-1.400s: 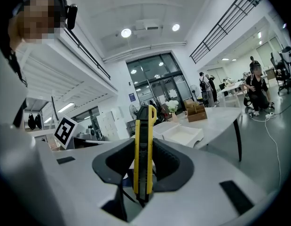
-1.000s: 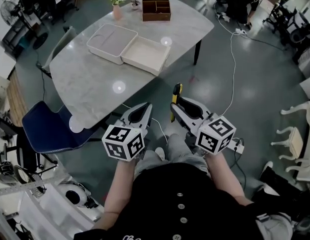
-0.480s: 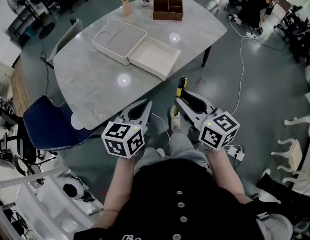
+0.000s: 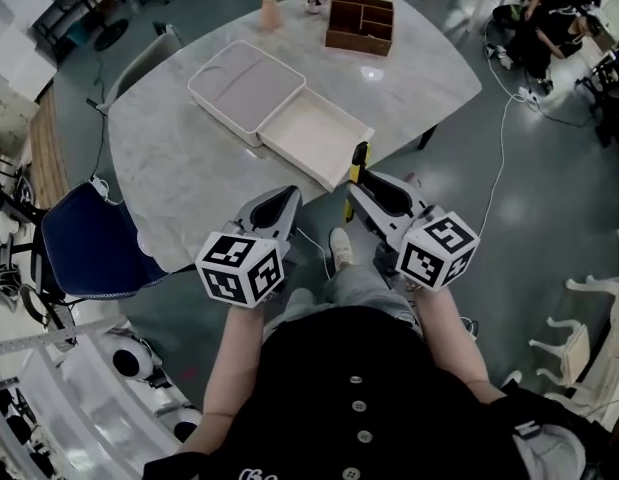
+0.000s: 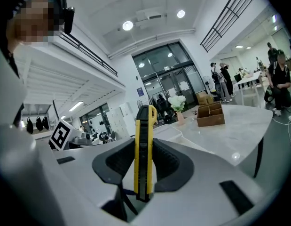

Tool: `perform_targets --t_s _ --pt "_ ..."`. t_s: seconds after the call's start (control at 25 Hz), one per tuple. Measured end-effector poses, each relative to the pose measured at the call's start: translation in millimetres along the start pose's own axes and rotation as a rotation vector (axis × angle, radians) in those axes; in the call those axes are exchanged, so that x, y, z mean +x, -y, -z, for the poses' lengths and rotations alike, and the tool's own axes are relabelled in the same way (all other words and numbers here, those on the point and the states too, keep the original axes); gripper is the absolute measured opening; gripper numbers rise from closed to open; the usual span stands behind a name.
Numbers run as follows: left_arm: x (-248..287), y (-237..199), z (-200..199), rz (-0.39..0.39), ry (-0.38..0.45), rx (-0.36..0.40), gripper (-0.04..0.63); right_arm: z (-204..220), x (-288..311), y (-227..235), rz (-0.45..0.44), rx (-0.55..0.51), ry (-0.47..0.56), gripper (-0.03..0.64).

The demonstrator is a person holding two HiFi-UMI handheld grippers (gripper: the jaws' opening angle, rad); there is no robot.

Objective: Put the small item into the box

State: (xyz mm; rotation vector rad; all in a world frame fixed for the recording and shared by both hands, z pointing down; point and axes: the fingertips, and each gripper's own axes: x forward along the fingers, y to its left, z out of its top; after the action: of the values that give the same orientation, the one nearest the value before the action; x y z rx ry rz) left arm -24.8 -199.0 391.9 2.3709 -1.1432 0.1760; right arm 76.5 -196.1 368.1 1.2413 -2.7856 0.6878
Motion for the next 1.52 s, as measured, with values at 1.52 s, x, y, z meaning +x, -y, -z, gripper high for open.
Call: perform_targets --t_s 1.52 --pt "85 -66 -20 -0.359 0.046 -0.144 0.017 -39 113 112 -0.326 -0.034 -0.182 0.120"
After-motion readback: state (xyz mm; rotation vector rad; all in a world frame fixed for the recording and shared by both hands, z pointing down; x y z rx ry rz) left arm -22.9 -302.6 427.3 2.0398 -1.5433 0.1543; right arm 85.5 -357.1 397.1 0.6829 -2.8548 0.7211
